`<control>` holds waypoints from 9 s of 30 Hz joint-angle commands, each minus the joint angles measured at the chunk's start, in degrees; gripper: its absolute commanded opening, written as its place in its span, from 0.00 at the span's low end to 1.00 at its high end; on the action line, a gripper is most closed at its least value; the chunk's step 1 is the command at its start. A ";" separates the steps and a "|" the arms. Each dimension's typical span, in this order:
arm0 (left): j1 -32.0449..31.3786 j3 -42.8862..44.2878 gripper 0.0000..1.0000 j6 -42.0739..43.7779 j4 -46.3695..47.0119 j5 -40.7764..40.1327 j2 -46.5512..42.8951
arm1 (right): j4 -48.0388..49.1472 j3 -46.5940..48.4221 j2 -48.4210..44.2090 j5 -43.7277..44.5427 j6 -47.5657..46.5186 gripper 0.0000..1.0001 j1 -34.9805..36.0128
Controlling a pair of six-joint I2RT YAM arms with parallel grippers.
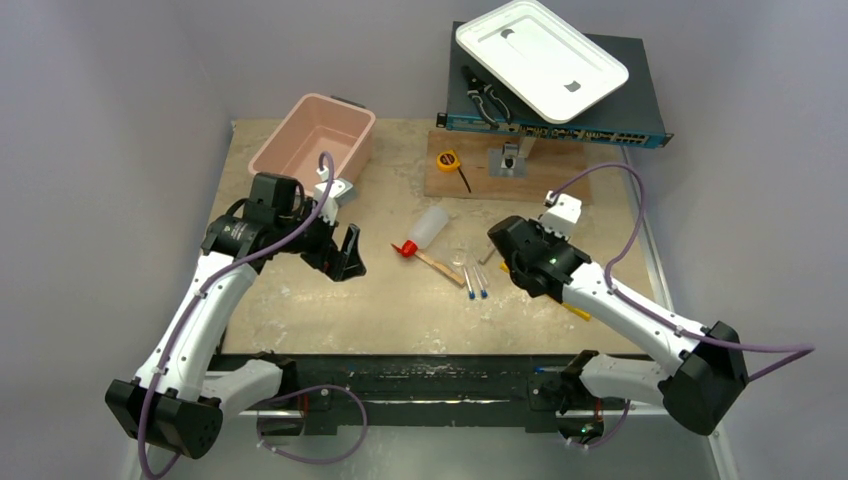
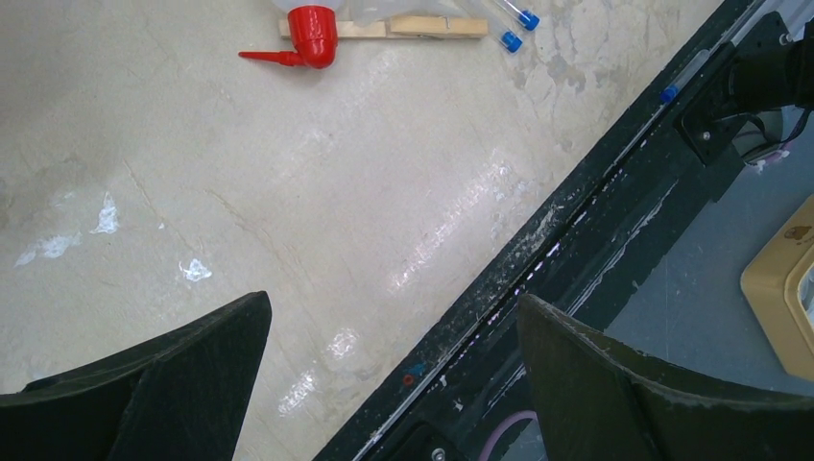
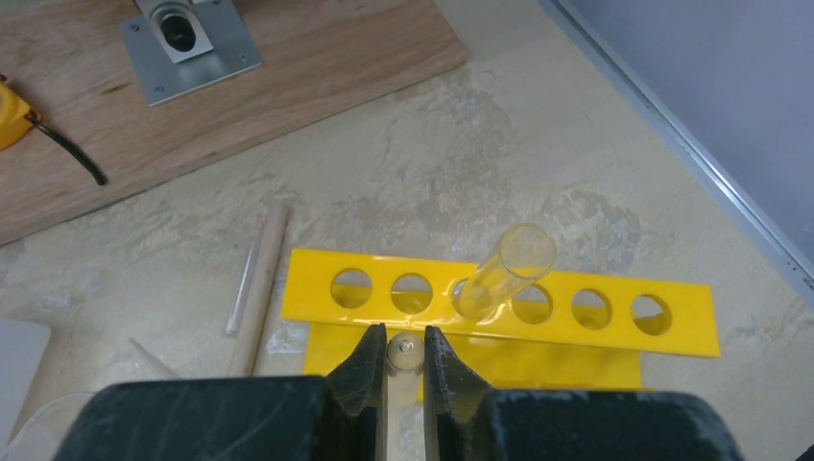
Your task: Organize the chemistry lab equipment
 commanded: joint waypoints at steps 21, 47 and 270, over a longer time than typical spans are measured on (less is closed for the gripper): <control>0.43 2.56 1.00 -0.15 0.60 1.43 -0.84 | 6.74 -3.99 5.24 6.93 1.30 0.00 -0.24; 0.43 4.13 1.00 0.46 1.41 0.50 -1.54 | 8.77 -4.20 5.95 4.35 -0.44 0.38 -0.27; -0.84 -11.15 0.00 -6.00 22.63 12.20 -24.28 | 33.81 30.35 12.70 -71.17 -20.98 0.70 15.66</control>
